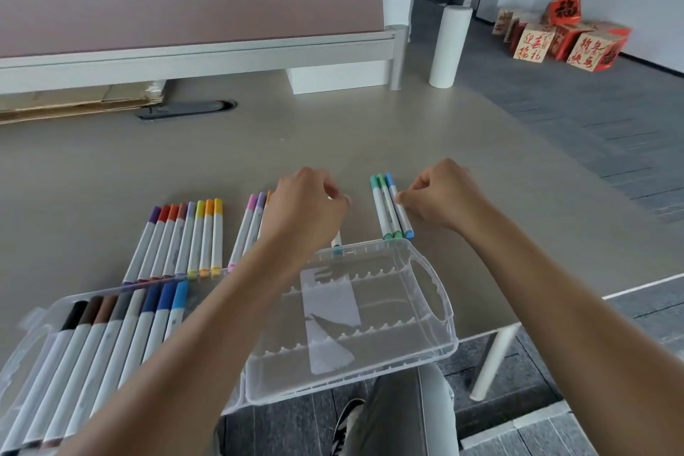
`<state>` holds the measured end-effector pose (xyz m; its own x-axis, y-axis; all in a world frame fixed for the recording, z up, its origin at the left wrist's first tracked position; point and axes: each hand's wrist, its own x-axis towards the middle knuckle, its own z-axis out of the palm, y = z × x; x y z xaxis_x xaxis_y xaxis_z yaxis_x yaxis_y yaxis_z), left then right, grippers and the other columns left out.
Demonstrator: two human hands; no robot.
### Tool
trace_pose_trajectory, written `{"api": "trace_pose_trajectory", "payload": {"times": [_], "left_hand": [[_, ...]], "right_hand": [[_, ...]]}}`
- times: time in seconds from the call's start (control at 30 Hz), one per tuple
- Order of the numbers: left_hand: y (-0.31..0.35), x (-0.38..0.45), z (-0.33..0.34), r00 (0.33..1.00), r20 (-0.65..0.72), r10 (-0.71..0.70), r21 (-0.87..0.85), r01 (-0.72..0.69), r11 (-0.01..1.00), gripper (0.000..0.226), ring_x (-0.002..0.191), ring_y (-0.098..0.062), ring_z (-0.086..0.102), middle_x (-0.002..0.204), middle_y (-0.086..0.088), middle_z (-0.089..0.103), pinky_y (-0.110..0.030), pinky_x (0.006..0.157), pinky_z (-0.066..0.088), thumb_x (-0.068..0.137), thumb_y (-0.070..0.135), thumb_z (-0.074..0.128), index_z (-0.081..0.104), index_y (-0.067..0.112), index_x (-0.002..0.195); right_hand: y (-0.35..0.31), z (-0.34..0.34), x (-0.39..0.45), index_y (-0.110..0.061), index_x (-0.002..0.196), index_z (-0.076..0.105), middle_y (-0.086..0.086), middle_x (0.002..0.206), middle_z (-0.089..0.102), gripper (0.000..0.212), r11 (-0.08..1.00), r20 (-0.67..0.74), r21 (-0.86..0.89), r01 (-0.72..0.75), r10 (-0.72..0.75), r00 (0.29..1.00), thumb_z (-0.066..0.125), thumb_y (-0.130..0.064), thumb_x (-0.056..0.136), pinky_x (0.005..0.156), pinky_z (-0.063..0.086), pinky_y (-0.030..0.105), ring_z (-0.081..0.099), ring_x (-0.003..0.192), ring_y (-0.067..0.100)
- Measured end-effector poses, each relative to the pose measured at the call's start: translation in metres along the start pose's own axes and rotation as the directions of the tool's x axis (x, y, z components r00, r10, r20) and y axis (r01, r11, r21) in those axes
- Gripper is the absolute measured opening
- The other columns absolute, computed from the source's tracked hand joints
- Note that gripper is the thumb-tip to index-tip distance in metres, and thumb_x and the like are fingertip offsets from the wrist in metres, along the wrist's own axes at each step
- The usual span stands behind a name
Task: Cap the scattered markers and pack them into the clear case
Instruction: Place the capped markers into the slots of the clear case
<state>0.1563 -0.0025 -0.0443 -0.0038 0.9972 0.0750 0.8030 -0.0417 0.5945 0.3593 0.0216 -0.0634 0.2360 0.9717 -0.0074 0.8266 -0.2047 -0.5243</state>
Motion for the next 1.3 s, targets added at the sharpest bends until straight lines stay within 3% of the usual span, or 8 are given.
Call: {"api": "trace_pose_trajectory", "payload": {"times": [0.1,0.23,0.4,0.53,0.63,0.93,1.13,1.3], "left_hand": [[-0.011,0.003,0.001,1.000,0.002,-0.031,-0.009,0.031,0.999,0.008,0.080,-0.020,0.065,0.080,0.005,0.069,-0.038,0.081,0.058,0.091,0.030,0.066,0.067,0.026,0.084],[-0.025,0.002,0.002,0.999,-0.007,-0.041,-0.003,0.041,0.999,0.014,0.085,-0.019,0.064,0.079,0.007,0.067,-0.045,0.097,0.051,0.092,0.030,0.067,0.063,0.029,0.078],[-0.023,0.002,0.005,0.999,0.023,-0.039,-0.021,0.039,0.999,0.015,0.081,-0.017,0.063,0.088,-0.002,0.070,-0.027,0.067,0.053,0.091,0.031,0.070,0.069,0.016,0.090],[-0.013,0.005,0.010,0.998,0.064,-0.022,0.092,0.016,0.996,0.029,0.080,-0.025,0.065,0.083,-0.010,0.071,-0.033,0.064,0.052,0.088,0.035,0.070,0.070,0.006,0.087],[-0.009,0.010,0.014,0.997,0.066,-0.025,0.218,0.010,0.976,0.036,0.060,-0.022,0.050,0.061,-0.005,0.053,-0.029,0.048,0.031,0.086,0.031,0.070,0.051,0.010,0.064],[0.000,0.016,0.021,0.998,0.059,-0.017,0.286,-0.001,0.958,0.029,0.059,-0.022,0.050,0.065,-0.004,0.049,-0.026,0.044,0.028,0.085,0.011,0.065,0.044,0.014,0.066],[0.001,0.006,0.007,0.998,0.030,-0.055,0.052,0.054,0.997,0.022,0.050,-0.020,0.046,0.061,-0.008,0.054,-0.024,0.042,0.028,0.083,0.014,0.064,0.051,0.006,0.066],[-0.011,-0.028,-0.019,0.996,-0.004,-0.090,-0.312,0.084,0.946,0.020,0.059,-0.039,0.062,0.074,-0.020,0.072,-0.044,0.066,0.062,0.079,0.016,0.068,0.073,-0.004,0.081]], "right_hand": [[-0.007,0.002,0.006,-0.011,0.075,0.074,0.006,0.073,0.073,0.027,0.996,0.039,-0.092,-0.007,0.011,0.999,0.077,-0.038,0.079,0.072,0.061,0.040,0.071,0.074,0.029],[-0.020,0.002,0.006,-0.016,0.069,0.055,-0.001,0.066,0.055,0.029,0.961,-0.017,-0.276,0.009,-0.015,1.000,0.072,-0.037,0.079,0.055,0.034,0.027,0.052,0.059,0.020],[-0.030,0.006,0.002,-0.018,0.076,0.056,0.000,0.073,0.058,0.026,0.934,-0.044,-0.356,0.016,-0.033,0.998,0.074,-0.036,0.079,0.054,0.030,0.027,0.050,0.061,0.017],[-0.018,0.002,-0.001,-0.012,0.063,0.051,0.002,0.059,0.051,0.036,0.996,-0.074,-0.089,-0.012,0.005,0.997,0.068,-0.039,0.081,0.054,0.033,0.027,0.047,0.053,0.024],[-0.010,-0.004,-0.005,0.005,0.066,0.061,0.015,0.062,0.068,0.046,0.980,-0.046,0.200,0.021,-0.012,0.999,0.066,-0.038,0.081,0.063,0.057,0.045,0.067,0.062,0.038],[-0.002,-0.003,-0.029,0.011,0.081,0.065,0.018,0.067,0.070,0.044,0.902,0.060,0.431,-0.011,-0.016,0.998,0.062,-0.033,0.088,0.067,0.056,0.048,0.060,0.061,0.027],[-0.016,-0.007,-0.054,0.013,0.097,0.065,0.008,0.068,0.061,0.058,0.870,0.136,0.486,-0.081,0.016,0.991,0.053,-0.041,0.080,0.063,0.040,0.035,0.053,0.065,0.021],[-0.032,-0.003,-0.082,0.009,0.091,0.071,0.003,0.065,0.065,0.045,0.876,0.141,0.476,-0.073,0.006,0.990,0.051,-0.030,0.096,0.058,0.037,0.029,0.049,0.061,0.020]]}}
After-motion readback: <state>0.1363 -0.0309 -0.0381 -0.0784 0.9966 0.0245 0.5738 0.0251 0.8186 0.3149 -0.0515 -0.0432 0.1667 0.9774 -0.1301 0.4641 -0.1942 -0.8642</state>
